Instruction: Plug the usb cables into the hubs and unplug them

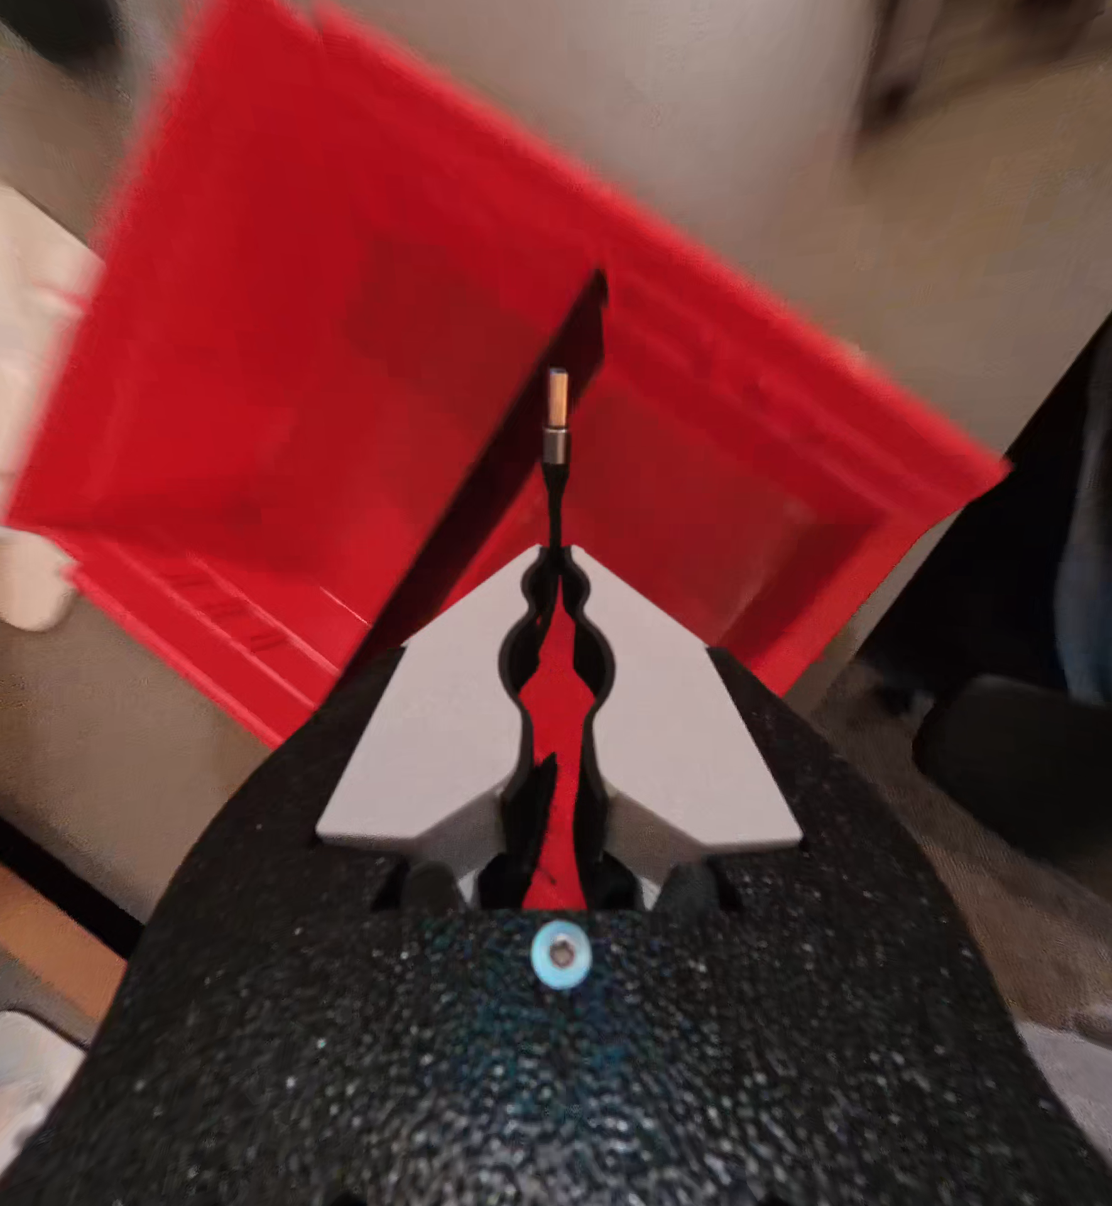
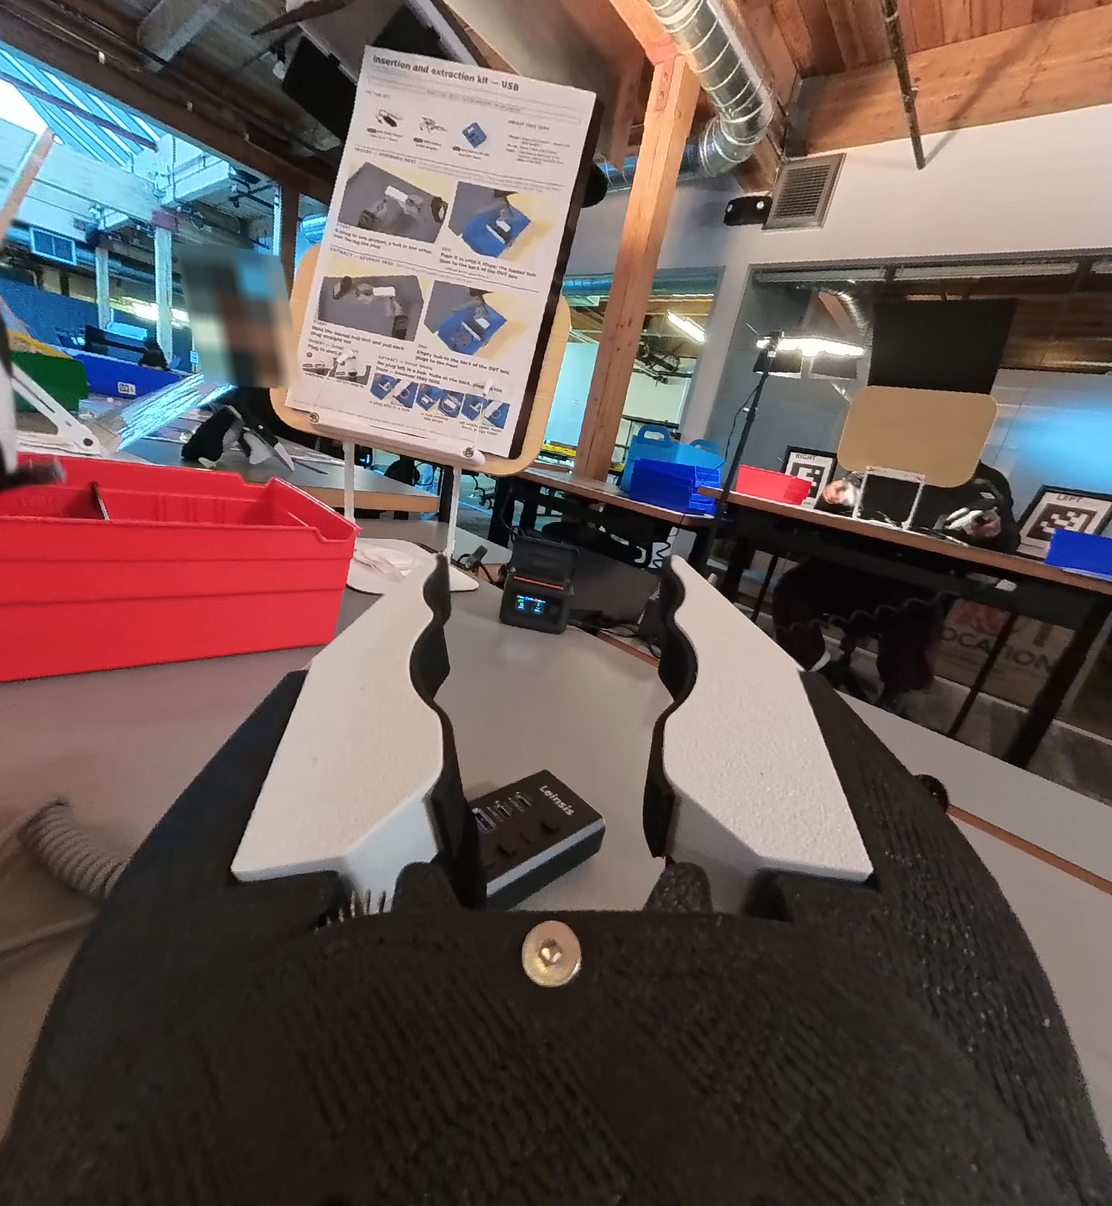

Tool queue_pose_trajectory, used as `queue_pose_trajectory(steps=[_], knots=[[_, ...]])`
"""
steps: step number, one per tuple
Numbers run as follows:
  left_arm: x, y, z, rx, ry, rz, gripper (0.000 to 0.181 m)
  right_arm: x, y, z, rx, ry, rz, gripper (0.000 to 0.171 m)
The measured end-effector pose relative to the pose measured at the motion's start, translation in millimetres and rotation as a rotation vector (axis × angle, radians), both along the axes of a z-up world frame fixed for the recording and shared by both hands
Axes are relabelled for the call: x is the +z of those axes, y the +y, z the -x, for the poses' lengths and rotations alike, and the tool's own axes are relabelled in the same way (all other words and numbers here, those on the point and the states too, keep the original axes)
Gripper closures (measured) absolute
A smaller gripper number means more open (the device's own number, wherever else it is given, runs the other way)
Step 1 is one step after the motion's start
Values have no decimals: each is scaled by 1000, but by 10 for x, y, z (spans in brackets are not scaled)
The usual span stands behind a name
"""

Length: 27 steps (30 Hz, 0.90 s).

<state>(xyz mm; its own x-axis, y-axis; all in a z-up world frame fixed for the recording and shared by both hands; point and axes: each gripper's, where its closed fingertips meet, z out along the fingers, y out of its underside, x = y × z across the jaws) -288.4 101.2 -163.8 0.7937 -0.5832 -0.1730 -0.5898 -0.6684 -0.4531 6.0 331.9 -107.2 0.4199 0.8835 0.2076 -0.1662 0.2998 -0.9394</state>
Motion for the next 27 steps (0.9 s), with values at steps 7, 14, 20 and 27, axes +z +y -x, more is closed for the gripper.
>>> queue_pose_trajectory(steps=[7, 14, 20, 27], knots=[[1415, 569, -904, -89, -239, -523, 181, -9, -76, 42, 33, -19, -25, 108], [1445, 893, -2049, -367, -265, -830, 181, 162, -686, 156, 370, -18, -61, 124], [1279, 731, -2826, -628, -488, -907, 181, 708, -1390, 15, 730, 82, -9, 124], [1020, 773, -3059, -691, -518, -820, 181, 781, -1689, -88, 812, 29, -113, 163]])
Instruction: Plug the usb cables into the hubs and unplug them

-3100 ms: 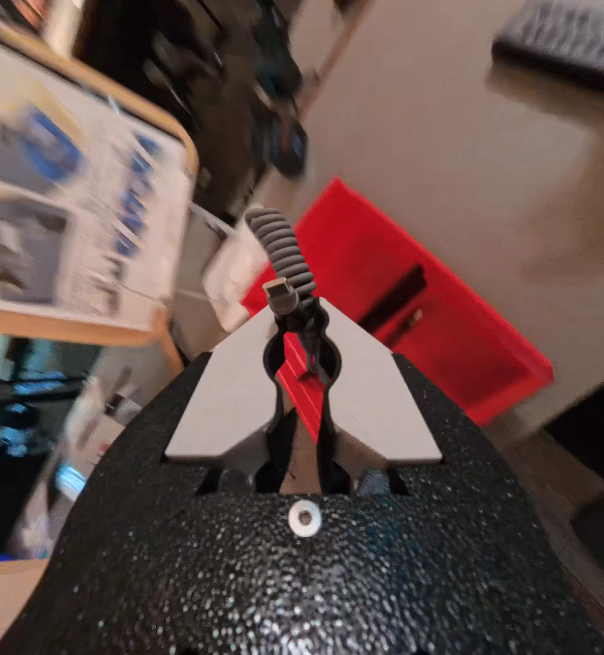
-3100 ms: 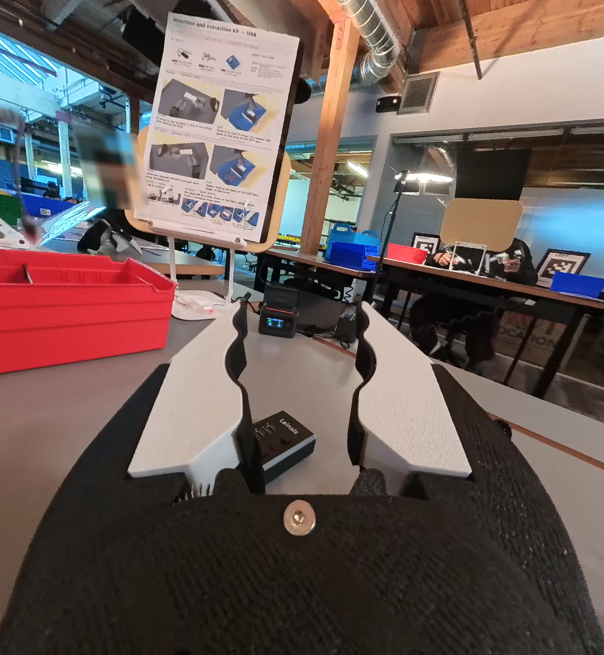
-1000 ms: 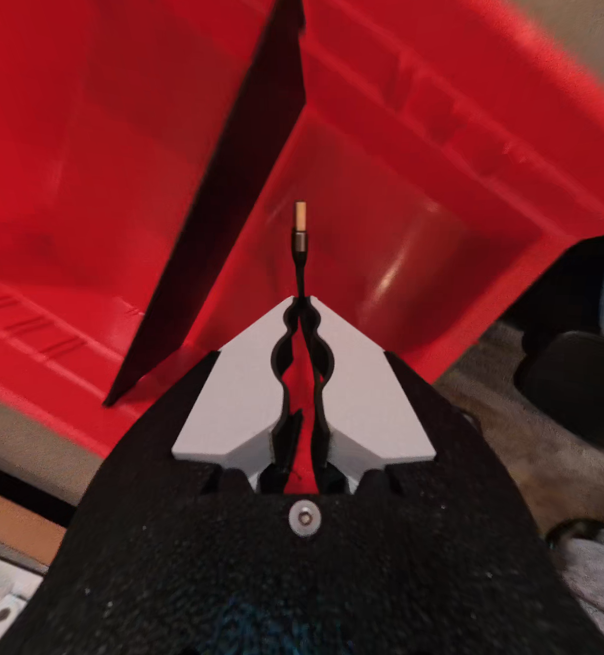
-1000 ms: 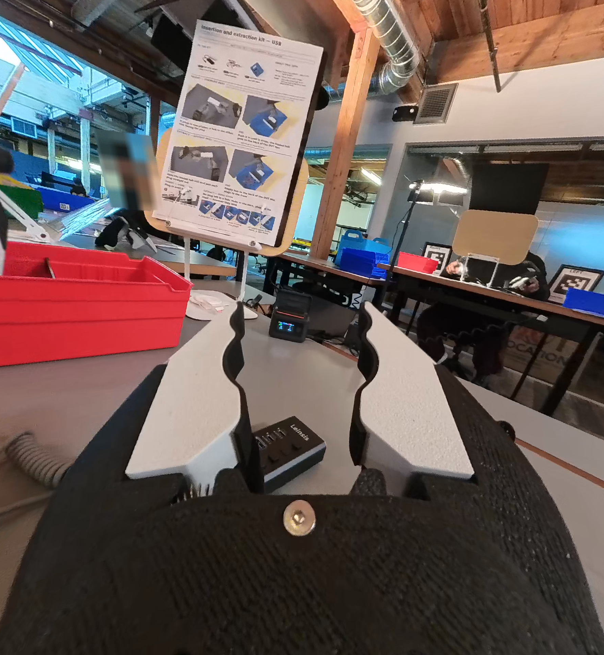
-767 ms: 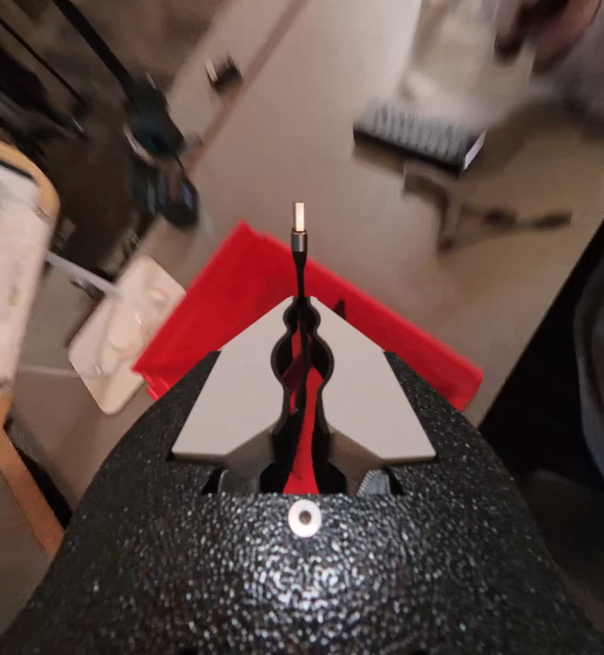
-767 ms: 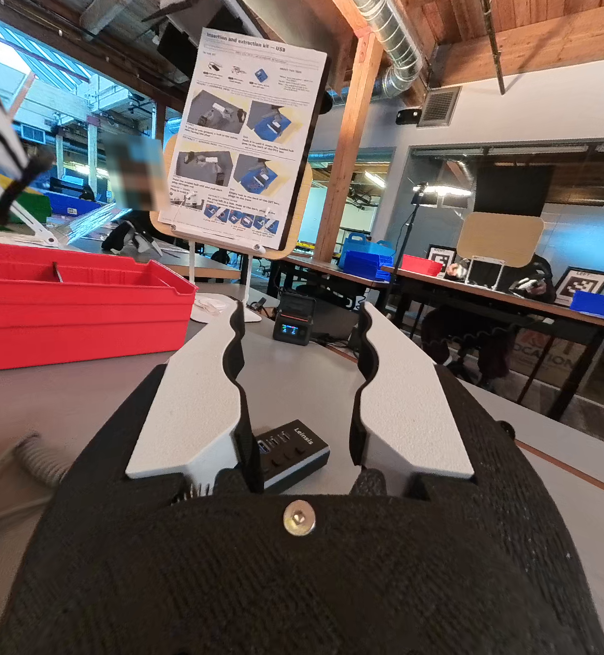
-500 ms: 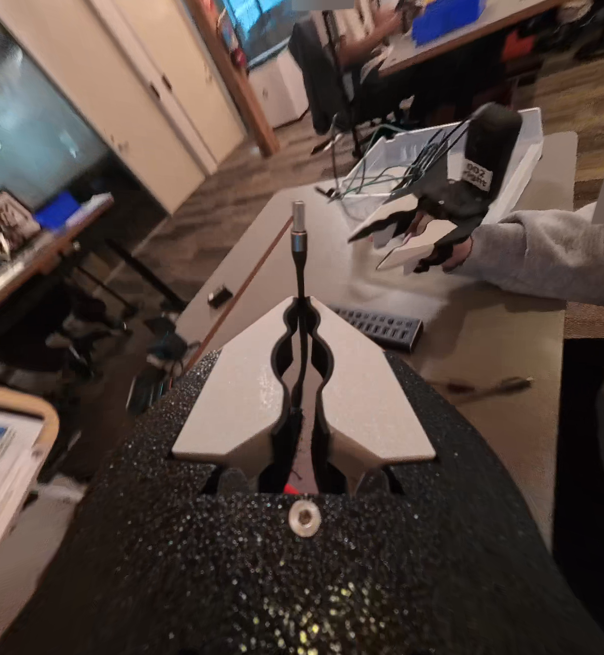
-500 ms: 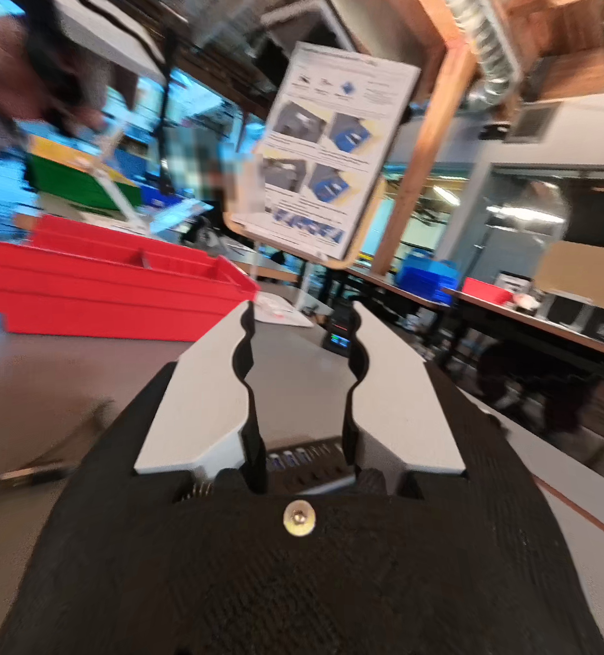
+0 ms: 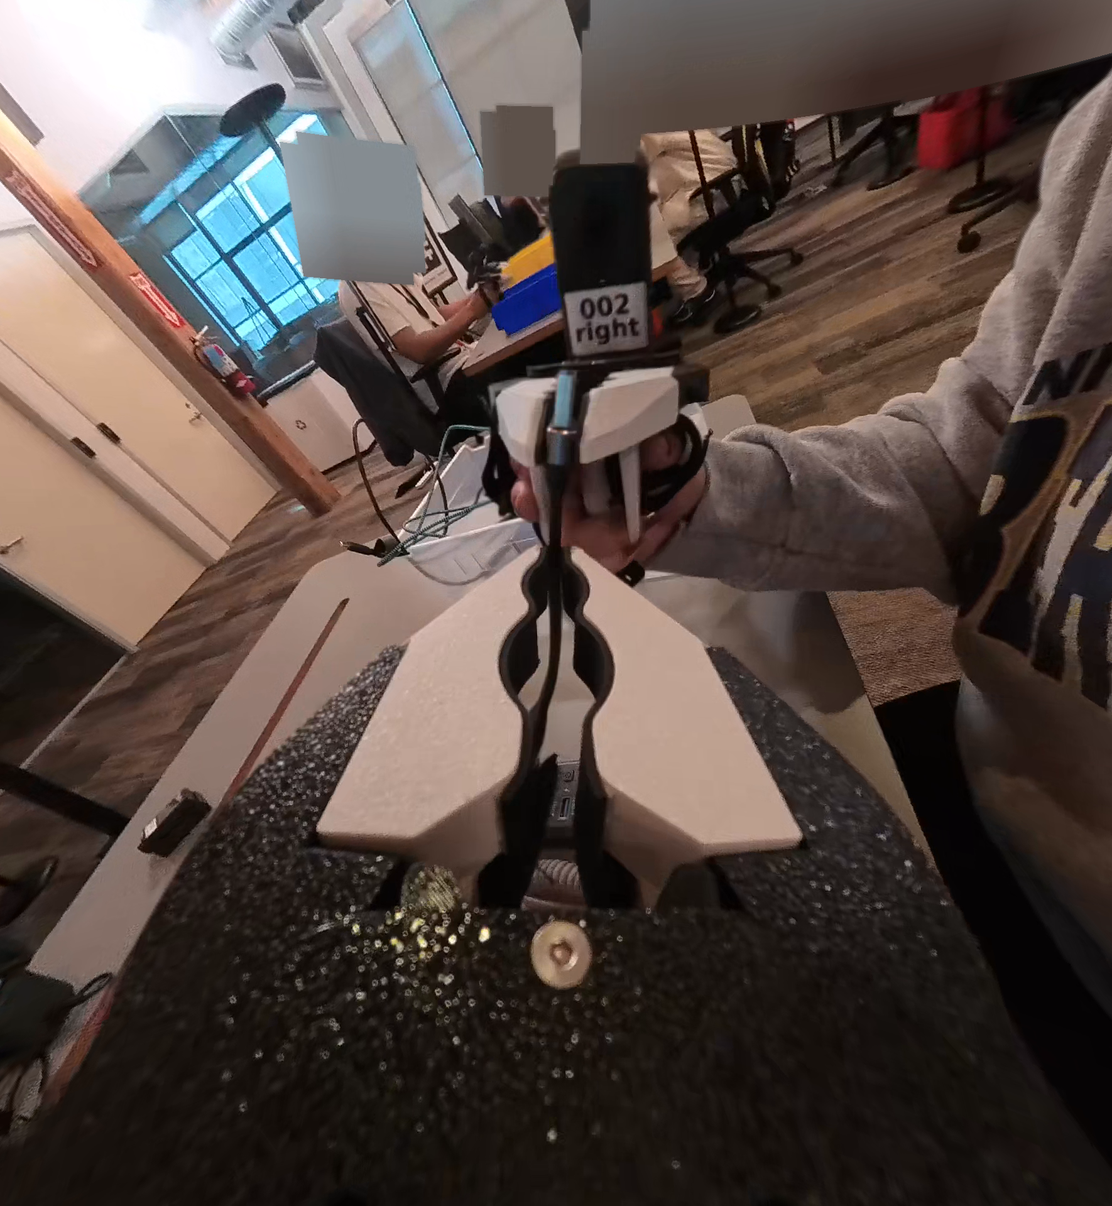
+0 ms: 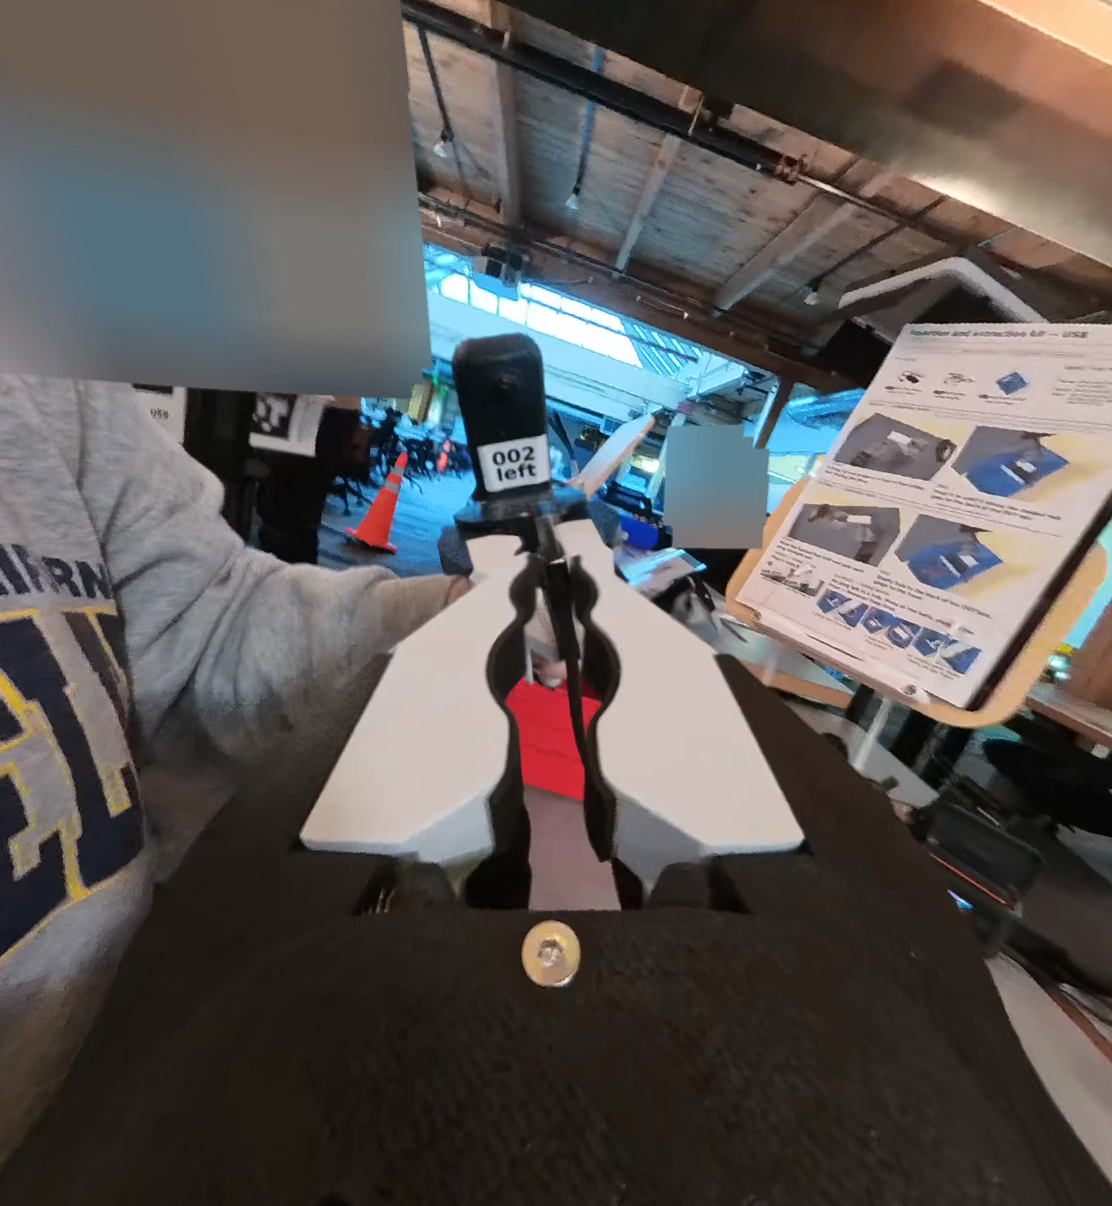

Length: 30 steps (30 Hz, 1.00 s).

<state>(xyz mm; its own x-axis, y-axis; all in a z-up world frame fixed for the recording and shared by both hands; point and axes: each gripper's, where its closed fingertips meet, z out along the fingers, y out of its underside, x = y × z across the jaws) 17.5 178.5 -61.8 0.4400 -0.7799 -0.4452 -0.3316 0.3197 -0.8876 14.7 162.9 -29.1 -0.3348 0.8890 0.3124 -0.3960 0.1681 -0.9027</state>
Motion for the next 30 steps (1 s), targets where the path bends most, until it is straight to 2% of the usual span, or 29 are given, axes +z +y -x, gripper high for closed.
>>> queue_pose_trajectory(steps=[1, 6, 8, 13, 18, 30], knots=[[-2, 45, 10, 23, -13, 9, 181, -12, 42, 6, -40, -6, -22, 165], [45, 323, 164, 226, -85, 47, 126, -64, 465, -8, -305, -41, -91, 165], [48, 356, 171, 263, -85, 31, 120, -144, 577, -1, -374, -69, -134, 165], [-63, 366, 67, 293, 39, -7, 134, -403, 606, 89, -370, -170, -201, 166], [-204, 357, -19, 268, 142, 36, 151, -522, 537, 145, -329, -204, -239, 165], [-313, 337, -18, 252, 250, 35, 170, -685, 521, 189, -347, -279, -332, 165]])
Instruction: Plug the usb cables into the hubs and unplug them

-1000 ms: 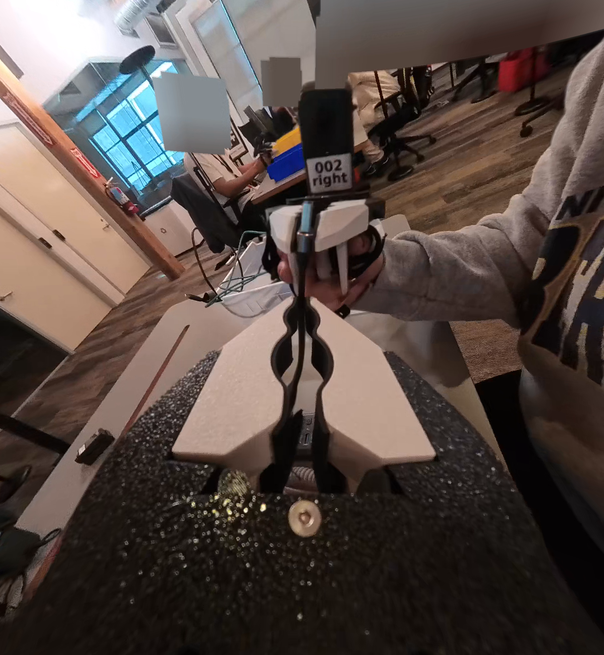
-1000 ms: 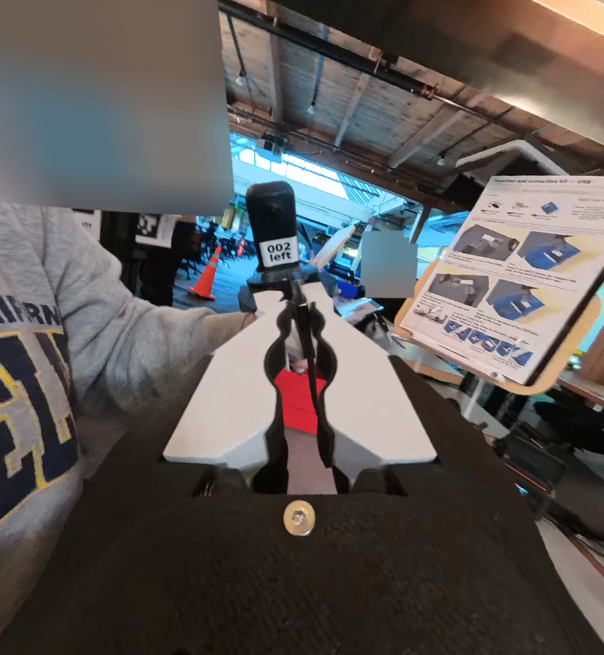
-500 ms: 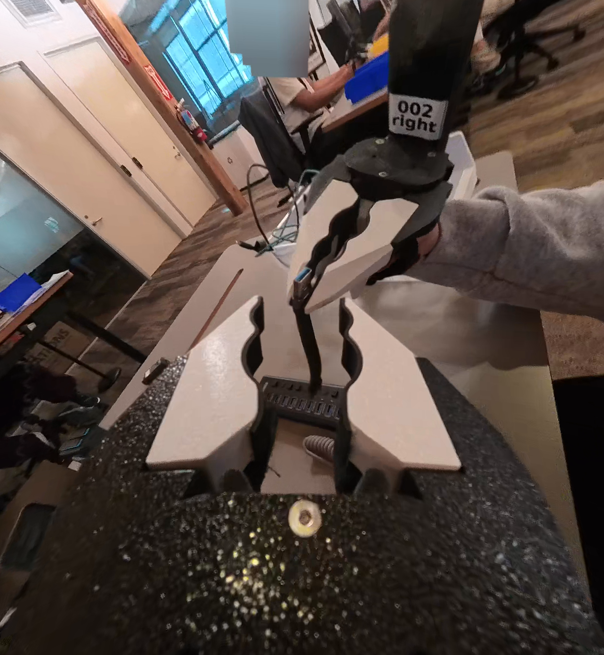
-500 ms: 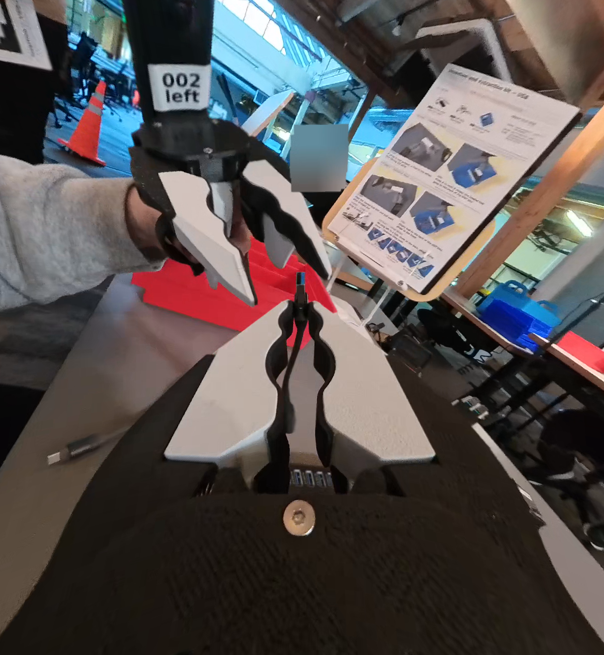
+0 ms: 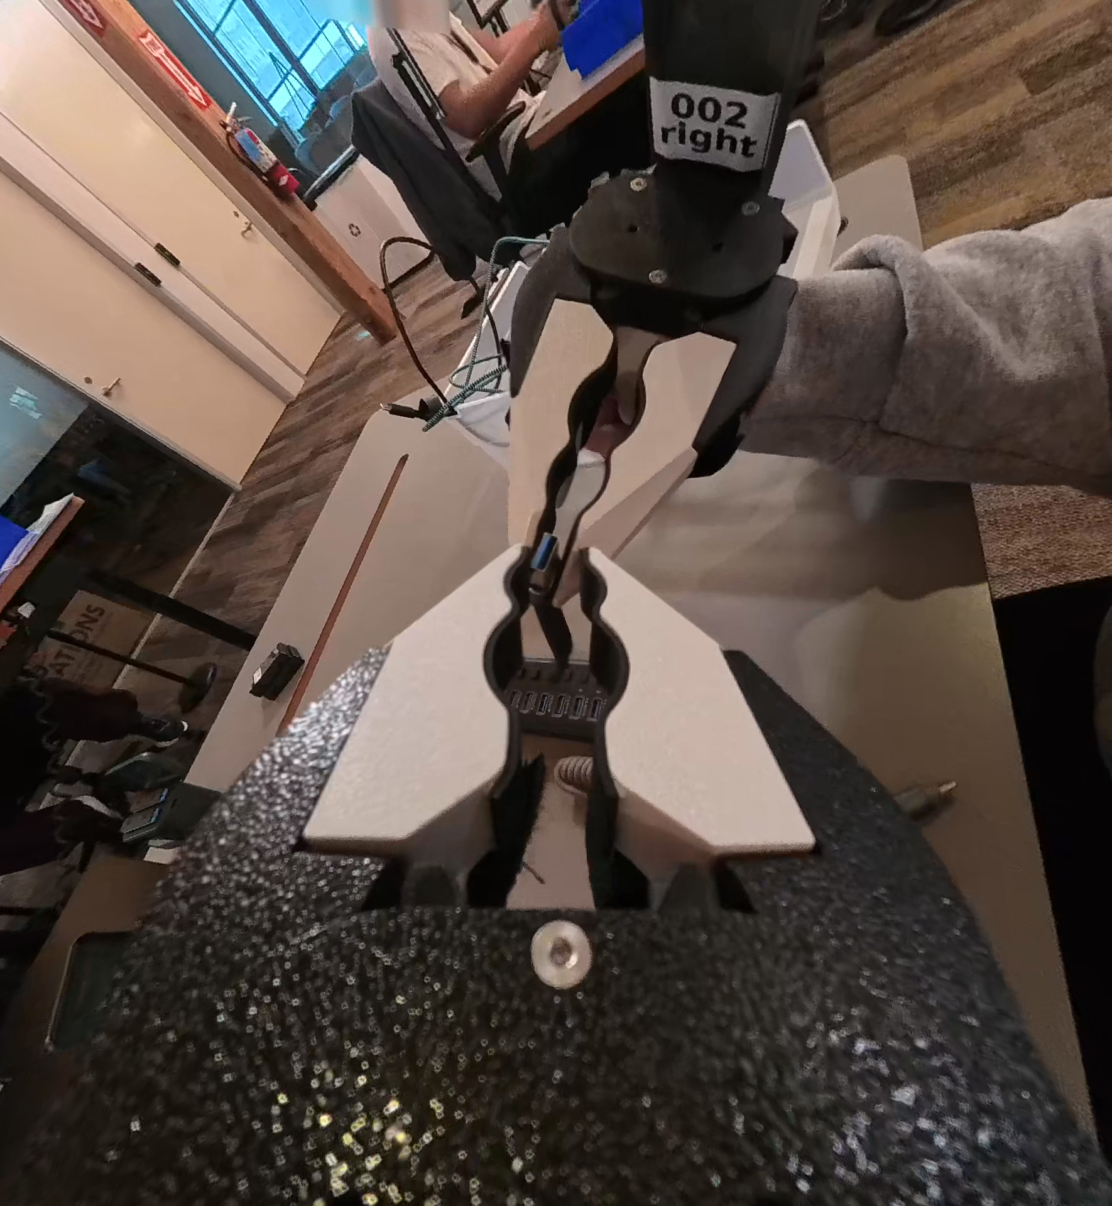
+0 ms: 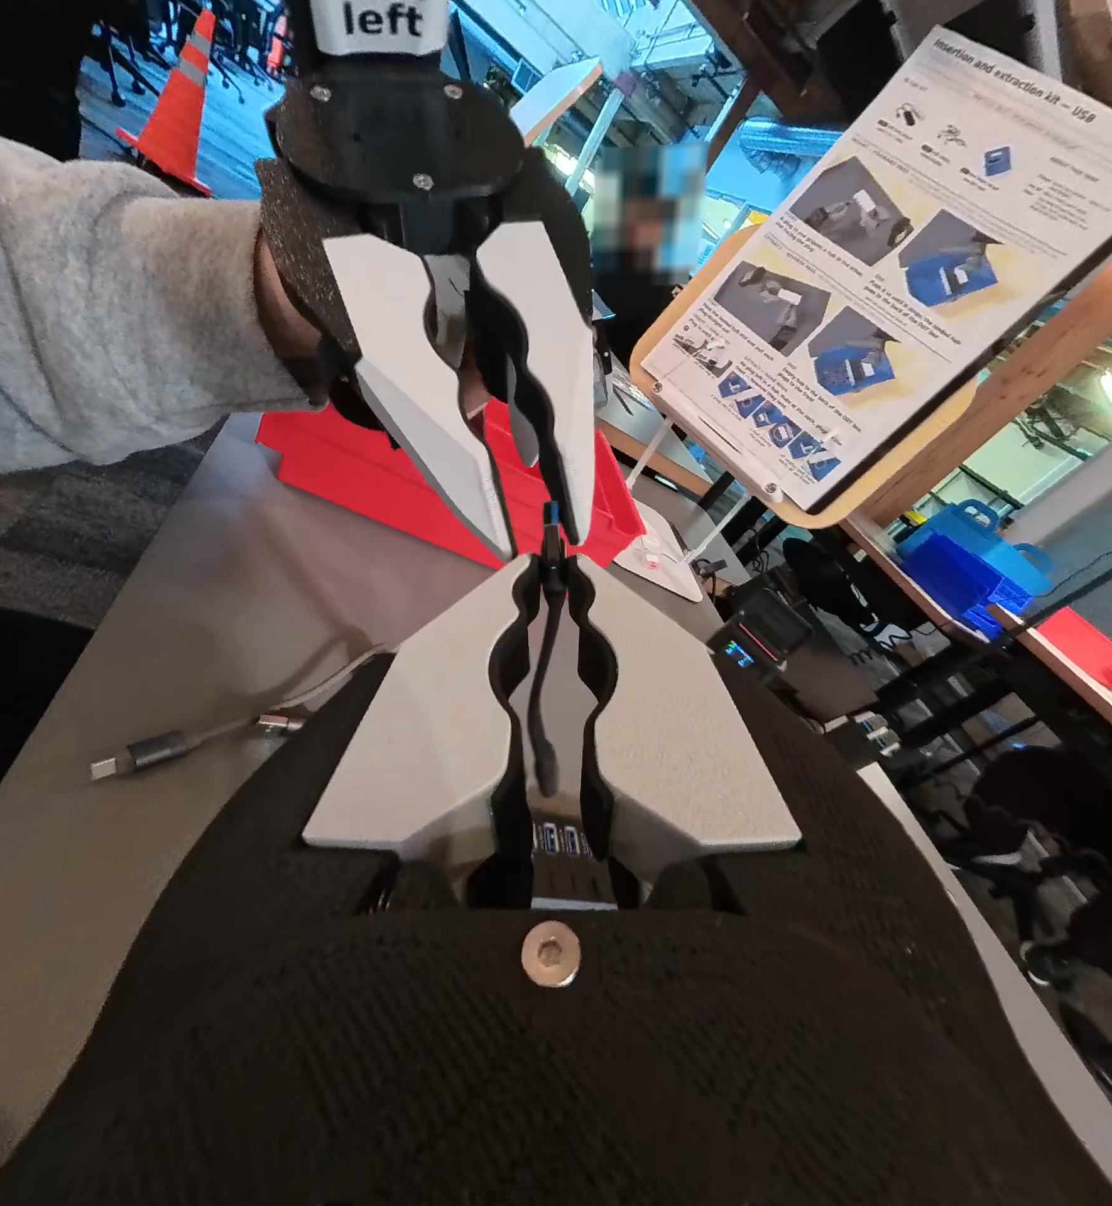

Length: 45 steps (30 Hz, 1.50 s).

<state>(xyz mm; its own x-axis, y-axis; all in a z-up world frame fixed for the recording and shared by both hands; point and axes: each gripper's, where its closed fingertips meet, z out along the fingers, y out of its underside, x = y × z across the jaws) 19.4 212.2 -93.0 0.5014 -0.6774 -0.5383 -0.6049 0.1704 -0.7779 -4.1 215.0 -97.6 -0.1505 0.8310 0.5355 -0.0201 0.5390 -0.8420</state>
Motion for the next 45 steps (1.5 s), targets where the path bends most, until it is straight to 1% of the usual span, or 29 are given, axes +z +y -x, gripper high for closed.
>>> queue_pose_trajectory(steps=[2, 6, 9, 10, 11, 12, 13, 14, 15, 16, 17, 18, 20, 22, 25, 27, 30, 31, 32, 34, 37, 38, 39, 40, 42, 43, 45], knots=[[-11, -19, 25, -9, -5, 19, 177, -30, -36, 1, 14, -17, -19, 165], [-11, -90, 29, -55, -47, 63, 179, -45, -120, -1, 51, -38, -28, 165], [188, -21, 92, -1, -144, -50, 179, 104, -52, -13, 12, 37, 29, 162], [313, 15, 155, 36, -209, -107, 179, 202, 30, -27, -34, 96, 52, 154], [461, 43, 235, 75, -294, -169, 180, 339, 150, -54, -100, 181, 94, 143], [624, 69, 345, 124, -397, -231, 180, 510, 280, -106, -167, 292, 165, 144], [764, 78, 449, 155, -500, -276, 180, 675, 345, -187, -189, 417, 253, 145], [896, 75, 542, 172, -610, -312, 179, 815, 306, -280, -140, 539, 347, 146], [1013, 65, 632, 179, -722, -344, 180, 899, 207, -346, -44, 623, 436, 147], [1105, 50, 693, 165, -819, -362, 180, 929, 125, -351, 47, 659, 535, 154], [1194, 13, 715, 117, -916, -373, 180, 900, 78, -273, 113, 634, 640, 156], [1275, -31, 740, 66, -1020, -384, 180, 835, 42, -141, 161, 572, 744, 153], [1356, -70, 762, -18, -1172, -376, 180, 715, 40, 102, 200, 476, 941, 137], [1376, -72, 759, -80, -1284, -357, 180, 719, 42, 178, 259, 500, 1083, 127], [1324, -29, 669, -168, -1396, -296, 180, 839, 94, 152, 304, 612, 1176, 129], [1273, -11, 581, -228, -1454, -259, 181, 931, 126, 139, 302, 665, 1179, 133], [1189, 21, 461, -310, -1555, -193, 181, 1038, 100, 155, 330, 669, 1166, 139], [1185, 16, 497, -323, -1583, -205, 180, 1047, 87, 142, 339, 653, 1154, 143], [1184, 6, 528, -343, -1609, -207, 181, 1065, 110, 98, 338, 680, 1143, 146], [1157, -8, 464, -384, -1600, -181, 180, 1067, 160, 58, 332, 698, 1151, 148], [1102, 17, 387, -368, -1579, -174, 181, 1092, 172, 10, 357, 703, 1140, 151], [1085, 34, 390, -364, -1594, -169, 181, 1094, 166, 4, 362, 695, 1132, 156], [1061, 60, 399, -358, -1608, -161, 180, 1098, 148, -4, 371, 687, 1115, 167], [1042, 74, 413, -361, -1622, -155, 181, 1092, 149, -1, 363, 676, 1105, 170], [965, 127, 423, -346, -1622, -101, 181, 1031, 187, 20, 316, 626, 1068, 170], [896, 170, 401, -314, -1596, -61, 181, 983, 231, 15, 274, 602, 1032, 171], [657, 293, 311, -192, -1449, 23, 178, 886, 381, -54, 176, 571, 957, 171]])
